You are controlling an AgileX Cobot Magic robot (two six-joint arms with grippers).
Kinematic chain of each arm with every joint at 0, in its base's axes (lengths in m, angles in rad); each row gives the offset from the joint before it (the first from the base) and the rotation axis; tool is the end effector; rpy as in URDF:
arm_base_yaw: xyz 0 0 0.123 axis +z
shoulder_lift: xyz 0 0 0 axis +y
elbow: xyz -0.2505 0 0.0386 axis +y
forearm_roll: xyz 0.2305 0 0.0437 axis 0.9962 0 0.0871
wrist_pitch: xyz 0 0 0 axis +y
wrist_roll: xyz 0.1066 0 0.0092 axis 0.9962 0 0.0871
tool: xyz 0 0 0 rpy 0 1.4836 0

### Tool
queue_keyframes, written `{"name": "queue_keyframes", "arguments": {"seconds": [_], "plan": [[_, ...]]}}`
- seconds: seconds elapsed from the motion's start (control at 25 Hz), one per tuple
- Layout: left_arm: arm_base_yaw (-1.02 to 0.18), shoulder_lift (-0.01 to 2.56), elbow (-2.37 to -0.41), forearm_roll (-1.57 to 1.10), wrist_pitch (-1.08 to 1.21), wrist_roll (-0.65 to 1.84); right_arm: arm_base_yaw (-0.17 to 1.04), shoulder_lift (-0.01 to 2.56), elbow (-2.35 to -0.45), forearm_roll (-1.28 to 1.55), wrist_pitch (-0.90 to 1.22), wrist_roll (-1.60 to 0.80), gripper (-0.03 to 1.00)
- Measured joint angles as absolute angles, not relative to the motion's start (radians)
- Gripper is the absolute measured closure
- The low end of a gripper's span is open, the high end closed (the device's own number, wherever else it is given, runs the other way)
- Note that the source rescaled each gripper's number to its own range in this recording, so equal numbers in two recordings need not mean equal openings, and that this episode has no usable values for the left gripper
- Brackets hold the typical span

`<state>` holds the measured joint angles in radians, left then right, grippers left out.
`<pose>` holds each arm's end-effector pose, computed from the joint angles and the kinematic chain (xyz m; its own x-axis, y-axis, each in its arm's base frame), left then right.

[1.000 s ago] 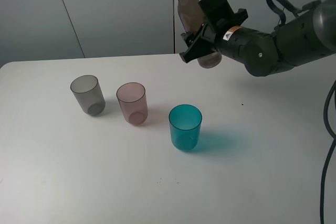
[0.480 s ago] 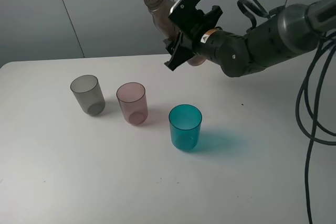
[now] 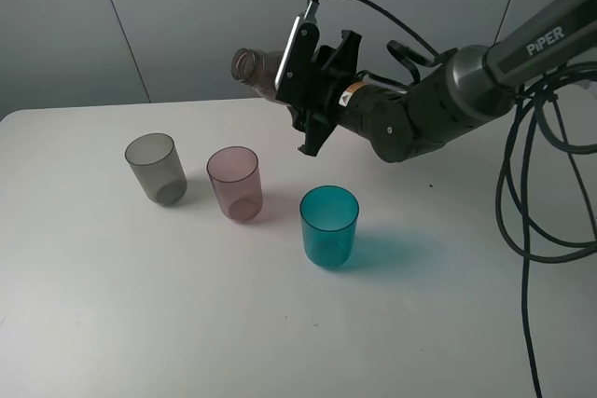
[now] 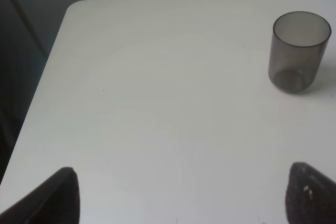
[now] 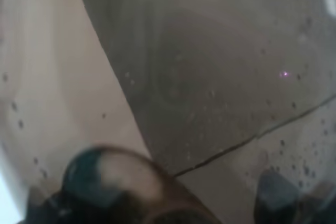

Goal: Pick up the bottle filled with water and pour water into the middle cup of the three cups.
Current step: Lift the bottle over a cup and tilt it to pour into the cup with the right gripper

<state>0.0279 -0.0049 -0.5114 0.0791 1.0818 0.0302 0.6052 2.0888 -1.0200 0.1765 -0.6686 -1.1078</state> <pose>0.0227 0.0081 0.2631 -0.4639 0.0543 -0.8842 -0.0587 0.9940 0.0918 0.3419 0.2224 0.1069 0.2493 -0.8237 -0.5092 -0.4858 0.3485 -0.8016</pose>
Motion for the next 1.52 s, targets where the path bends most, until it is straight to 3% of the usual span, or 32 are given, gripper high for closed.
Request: {"name": "queue_keyframes", "arguments": {"seconds": [0.72, 1.52], "plan": [[0.028, -0.005, -0.511, 0.079, 1.082, 0.03, 0.605, 2.108, -1.021, 0.178, -0.683, -1.51, 0.97], [0.028, -0.005, -0.511, 0.079, 1.082, 0.03, 0.606, 2.108, -1.021, 0.174, -0.694, -1.653, 0.97]]}}
